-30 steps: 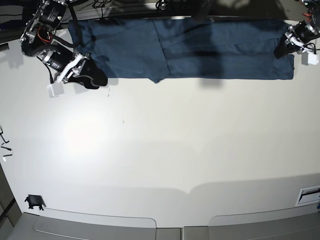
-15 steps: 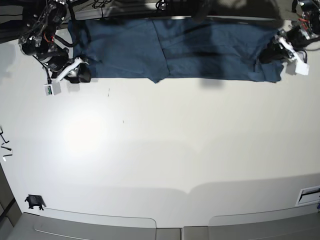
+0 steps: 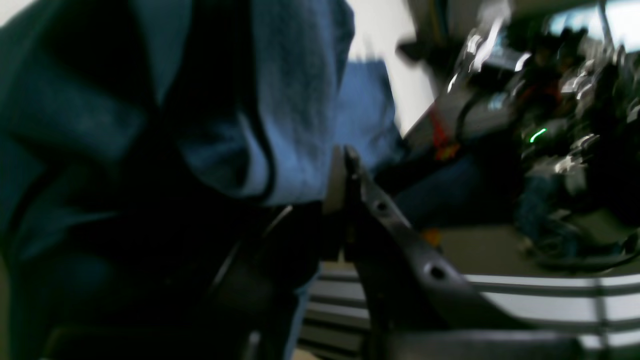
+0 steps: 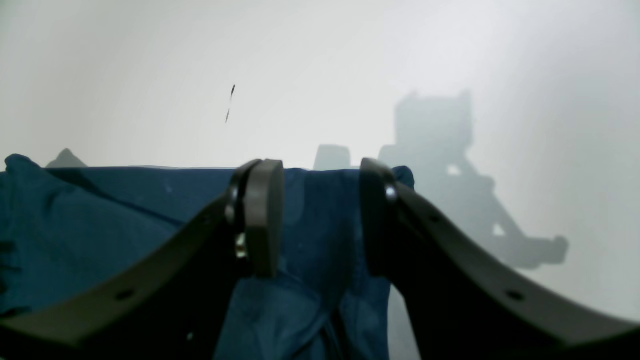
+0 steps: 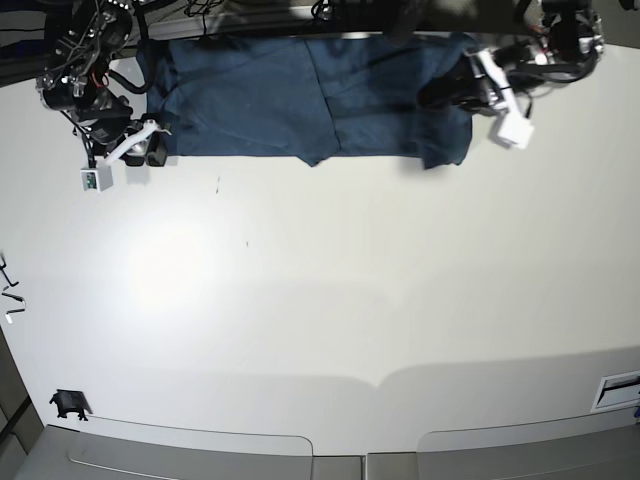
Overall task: Fold the T-shirt properly
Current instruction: 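Fold the held end inward toward the right gripper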
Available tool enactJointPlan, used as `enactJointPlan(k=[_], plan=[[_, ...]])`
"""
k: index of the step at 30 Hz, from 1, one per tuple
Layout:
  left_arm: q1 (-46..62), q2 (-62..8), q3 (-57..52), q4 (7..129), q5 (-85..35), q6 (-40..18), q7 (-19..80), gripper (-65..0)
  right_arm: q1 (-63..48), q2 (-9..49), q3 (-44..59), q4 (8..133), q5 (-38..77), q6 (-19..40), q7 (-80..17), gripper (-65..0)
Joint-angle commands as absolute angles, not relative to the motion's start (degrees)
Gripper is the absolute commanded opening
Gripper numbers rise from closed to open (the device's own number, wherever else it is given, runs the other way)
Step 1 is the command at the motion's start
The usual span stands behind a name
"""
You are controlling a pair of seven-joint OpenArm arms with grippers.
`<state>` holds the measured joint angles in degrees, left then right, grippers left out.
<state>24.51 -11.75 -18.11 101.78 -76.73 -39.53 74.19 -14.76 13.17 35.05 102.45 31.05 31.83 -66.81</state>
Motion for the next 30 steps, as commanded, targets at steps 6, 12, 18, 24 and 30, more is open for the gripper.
enactJointPlan(k=[6, 12, 18, 24, 30], plan=[[20.67, -12.05, -8.64, 102.74, -63.29, -40.0, 64.1, -65.0, -14.31, 13.96, 35.35, 103.48, 31.66, 31.81, -65.36, -41.4], [18.9, -12.08, -2.35, 102.74, -56.71, -40.0, 61.76, -65.0, -14.28, 13.96, 35.35, 103.48, 31.68, 31.83, -65.34, -41.4], [18.87, -11.49, 1.17, 102.74, -51.59, -40.0, 58.15, -65.0, -14.28, 13.93, 35.35, 103.48, 31.68, 31.81, -65.32, -41.4], [18.76, -9.98, 1.23, 102.74, -49.01, -40.0, 55.83, -65.0, -14.28, 13.93, 35.35, 103.48, 32.08, 31.81, -65.32, -41.4], [18.72, -9.98, 1.23, 102.72, -49.1, -40.0, 55.59, -65.0, -14.28, 13.93, 35.35, 103.48, 32.08, 31.81, -65.32, -41.4]])
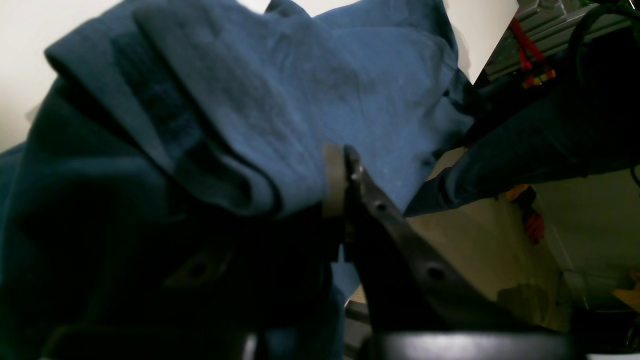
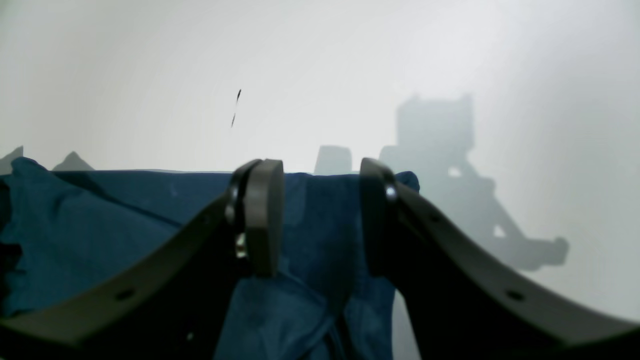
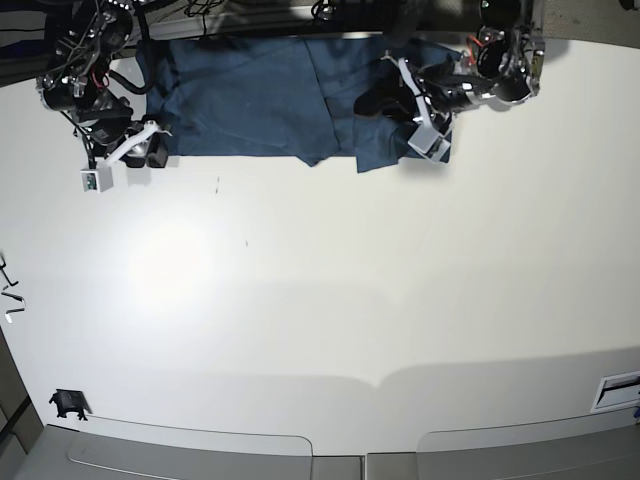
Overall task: Fold the T-shirt properly
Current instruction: 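Fold the held end inward toward the right gripper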
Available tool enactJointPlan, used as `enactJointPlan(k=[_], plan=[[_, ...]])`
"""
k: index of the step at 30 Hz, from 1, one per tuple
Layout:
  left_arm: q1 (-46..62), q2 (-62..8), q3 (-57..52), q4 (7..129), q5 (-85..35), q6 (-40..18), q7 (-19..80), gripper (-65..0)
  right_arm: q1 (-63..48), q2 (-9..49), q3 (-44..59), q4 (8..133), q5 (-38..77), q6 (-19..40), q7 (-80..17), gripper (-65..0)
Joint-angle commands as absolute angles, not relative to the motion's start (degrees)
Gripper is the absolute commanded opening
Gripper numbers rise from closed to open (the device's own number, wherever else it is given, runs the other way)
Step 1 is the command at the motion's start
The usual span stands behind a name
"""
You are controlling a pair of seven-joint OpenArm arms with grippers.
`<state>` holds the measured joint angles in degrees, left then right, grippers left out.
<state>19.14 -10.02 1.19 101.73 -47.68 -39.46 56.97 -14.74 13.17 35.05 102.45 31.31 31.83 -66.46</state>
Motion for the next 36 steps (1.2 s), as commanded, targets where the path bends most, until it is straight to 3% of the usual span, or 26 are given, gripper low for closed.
enactJointPlan(k=[1, 4, 7, 9, 21, 23, 25, 30, 36], plan=[[18.72, -9.87, 1.23, 102.72, -49.12, -40.0, 55.59, -65.0, -14.28, 13.93, 35.35, 103.48, 32.08, 31.81, -65.32, -41.4], [18.76, -9.13, 1.23, 102.74, -50.06, -40.0, 55.64, -65.0, -14.28, 13.93, 35.35, 103.48, 32.08, 31.81, -65.32, -41.4], [18.74, -8.21, 1.23, 102.74, -50.96, -40.0, 55.61, -44.7, -14.28, 13.93, 35.33, 103.48, 32.08, 31.81, -65.32, -41.4], [18.72, -7.31, 1.23, 102.74, -51.05, -40.0, 55.59, -41.3, -14.28, 13.93, 35.35, 103.48, 32.08, 31.81, -65.32, -41.4], [18.7, -5.76, 2.57, 104.86, -52.49, -40.0, 57.19, -41.9, -14.28, 13.93, 35.35, 103.48, 32.05, 31.81, -65.36, -41.4], [18.79, -5.91, 1.48, 108.62, -50.89, -40.0, 60.27, -48.4, -14.28, 13.96, 35.35, 103.48, 32.05, 31.81, -65.39, -41.4], [19.09, -5.93, -0.51, 113.01, -47.88, -40.0, 62.98, -63.5, -14.28, 13.96, 35.35, 103.48, 32.08, 31.81, -65.39, -41.4], [21.96, -8.91, -7.03, 118.3, -40.99, -40.0, 63.31, -65.0, -14.28, 13.96, 35.35, 103.48, 32.08, 31.81, -65.32, -41.4], [26.28, -12.43, -11.29, 118.21, -27.33, -31.33, 59.88, -65.0, -14.28, 13.96, 35.35, 103.5, 32.08, 31.81, -64.82, -41.4]])
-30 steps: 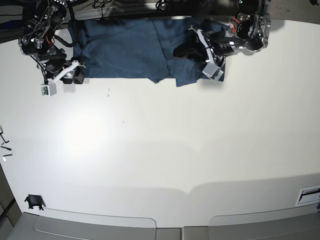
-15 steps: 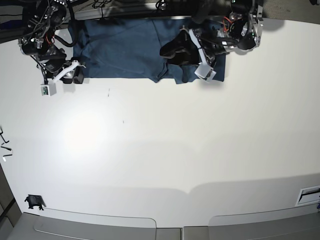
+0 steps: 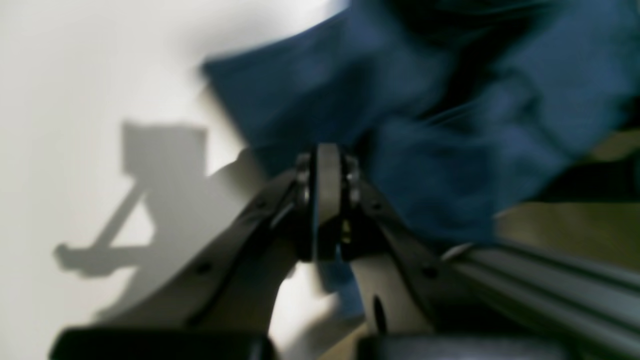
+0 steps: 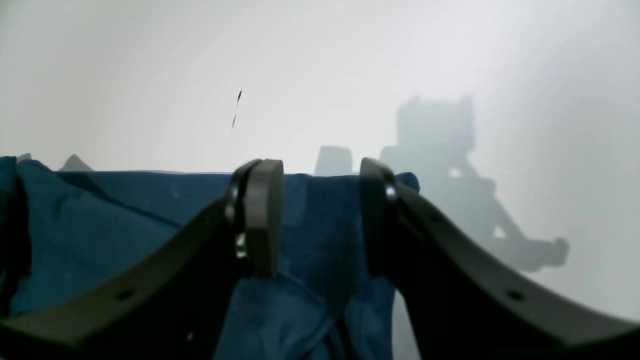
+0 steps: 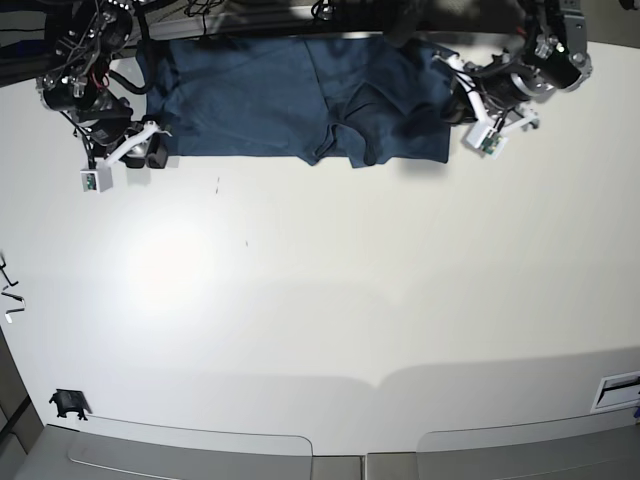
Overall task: Fold the T-shirt properly
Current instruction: 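Fold the held end inward toward the right gripper, then open the left gripper and raise it from the shirt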
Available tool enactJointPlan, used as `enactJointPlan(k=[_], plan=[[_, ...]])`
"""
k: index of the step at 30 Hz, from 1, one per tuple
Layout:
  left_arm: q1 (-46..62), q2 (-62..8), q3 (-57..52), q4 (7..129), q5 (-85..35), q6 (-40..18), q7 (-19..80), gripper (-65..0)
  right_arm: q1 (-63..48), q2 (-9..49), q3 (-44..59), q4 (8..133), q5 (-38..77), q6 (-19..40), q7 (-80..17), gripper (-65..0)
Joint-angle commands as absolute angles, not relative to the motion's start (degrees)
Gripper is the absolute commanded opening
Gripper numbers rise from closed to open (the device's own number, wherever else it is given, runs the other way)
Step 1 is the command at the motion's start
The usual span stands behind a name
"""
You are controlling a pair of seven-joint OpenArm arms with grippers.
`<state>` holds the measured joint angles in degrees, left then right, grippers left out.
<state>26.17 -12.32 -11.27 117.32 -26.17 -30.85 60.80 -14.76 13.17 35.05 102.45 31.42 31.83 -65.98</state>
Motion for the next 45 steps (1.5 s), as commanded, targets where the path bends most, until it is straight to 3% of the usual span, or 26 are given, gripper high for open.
enactJointPlan(k=[1, 9, 18, 26, 37, 45], plan=[[27.05, -12.78, -11.27, 118.19, -25.41, -30.37, 59.0, -65.0, -14.28, 13.96, 35.35, 103.48, 32.08, 31.81, -64.69, -41.4], [29.63, -12.88, -9.72, 117.82, -24.69, -28.64, 56.25, -65.0, -14.28, 13.96, 35.35, 103.48, 32.08, 31.81, -64.45, -41.4], [29.19, -12.88, -0.58, 113.89, -16.93, -24.75, 51.11, -65.0, -14.28, 13.93, 35.33, 103.48, 32.1, 31.81, -64.42, -41.4], [29.21, -12.86, 7.94, 113.06, -22.92, -24.86, 52.49, -65.0, -14.28, 13.96, 35.33, 103.48, 32.08, 31.81, -64.47, -41.4], [28.73, -10.22, 23.92, 113.89, -23.03, -31.7, 49.65, -65.0, -14.28, 13.93, 35.35, 103.48, 32.08, 31.81, -64.47, -41.4], [24.36, -10.37, 26.22, 117.8, -20.12, -31.29, 52.88, -65.0, -14.28, 13.96, 35.35, 103.48, 31.86, 31.86, -64.51, -41.4]])
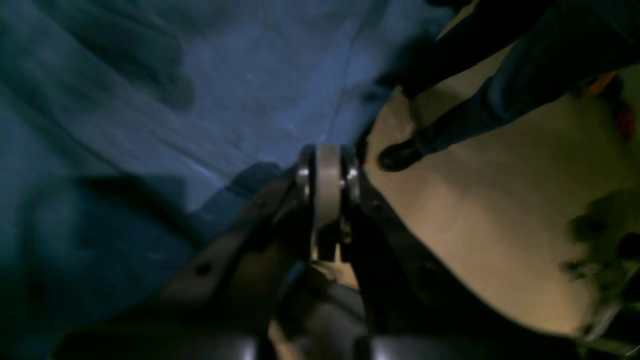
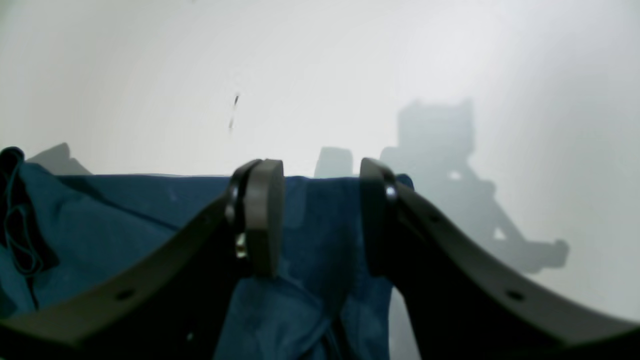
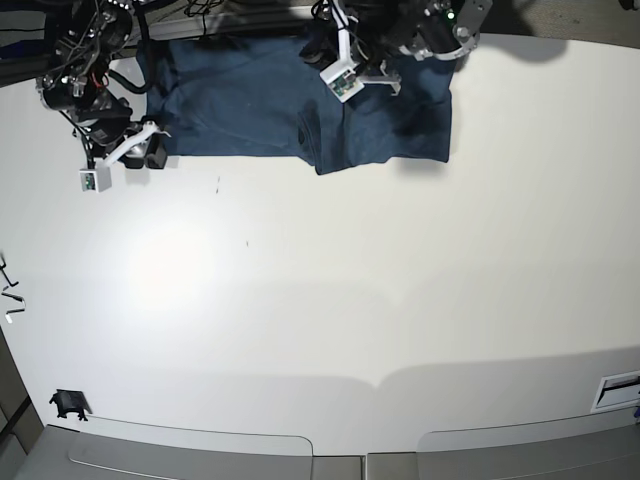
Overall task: Fold the T-shirt properly
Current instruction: 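Open the left gripper and raise it from the shirt, then grasp the folded end beside the right gripper and lift it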
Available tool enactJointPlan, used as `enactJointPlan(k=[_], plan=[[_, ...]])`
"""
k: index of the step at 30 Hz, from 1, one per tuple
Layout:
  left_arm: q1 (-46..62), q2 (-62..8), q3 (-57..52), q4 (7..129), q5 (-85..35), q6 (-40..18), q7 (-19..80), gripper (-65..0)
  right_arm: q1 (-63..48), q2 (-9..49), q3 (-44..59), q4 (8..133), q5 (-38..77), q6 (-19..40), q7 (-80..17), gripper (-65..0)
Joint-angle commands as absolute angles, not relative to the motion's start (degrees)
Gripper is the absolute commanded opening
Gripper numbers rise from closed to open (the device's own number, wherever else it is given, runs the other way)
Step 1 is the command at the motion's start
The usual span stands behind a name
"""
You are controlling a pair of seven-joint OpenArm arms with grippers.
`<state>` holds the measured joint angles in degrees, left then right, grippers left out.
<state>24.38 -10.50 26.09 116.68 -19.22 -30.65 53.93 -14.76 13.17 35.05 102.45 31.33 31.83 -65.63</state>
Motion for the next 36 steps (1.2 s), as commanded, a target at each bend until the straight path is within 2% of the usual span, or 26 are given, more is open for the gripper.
enactJointPlan(k=[1, 5, 11, 16, 22, 26, 30, 36], plan=[[23.88, -10.37, 26.2, 118.45, -18.92, -30.94, 52.88, -65.0, -14.28, 14.0, 35.35, 103.48, 31.68, 31.88, -64.49, -41.4], [22.68, -10.39, 26.2, 119.02, -12.29, -27.44, 52.88, -65.0, -14.28, 15.29, 35.35, 103.48, 27.0, 31.83, -63.16, -41.3], [22.52, -12.14, 25.12, 119.02, 1.58, -20.25, 51.07, -65.0, -14.28, 21.06, 35.35, 103.48, 20.05, 30.85, -59.92, -39.5], [22.59, -15.27, 19.94, 119.02, 1.87, -18.37, 50.28, -65.0, -14.63, 25.65, 35.35, 103.11, 19.7, 30.83, -59.72, -26.4], [22.7, -18.33, 12.78, 119.02, -2.09, -18.37, 50.48, -65.0, -14.52, 31.2, 35.35, 96.03, 21.02, 30.79, -59.37, -25.4], [22.7, -18.28, 8.88, 119.0, -4.91, -18.39, 50.43, -65.0, -13.96, 35.64, 36.03, 86.5, 29.21, 30.81, -60.05, -25.4], [22.7, -18.28, 7.03, 119.0, -7.14, -18.39, 49.71, -65.0, -13.96, 39.62, 36.42, 75.48, 43.79, 30.87, -61.43, -25.4], [22.68, -18.26, 7.11, 119.0, -7.2, -18.39, 48.23, -65.0, -13.98, 40.34, 36.42, 62.41, 70.65, 37.41, -74.0, -25.4]])
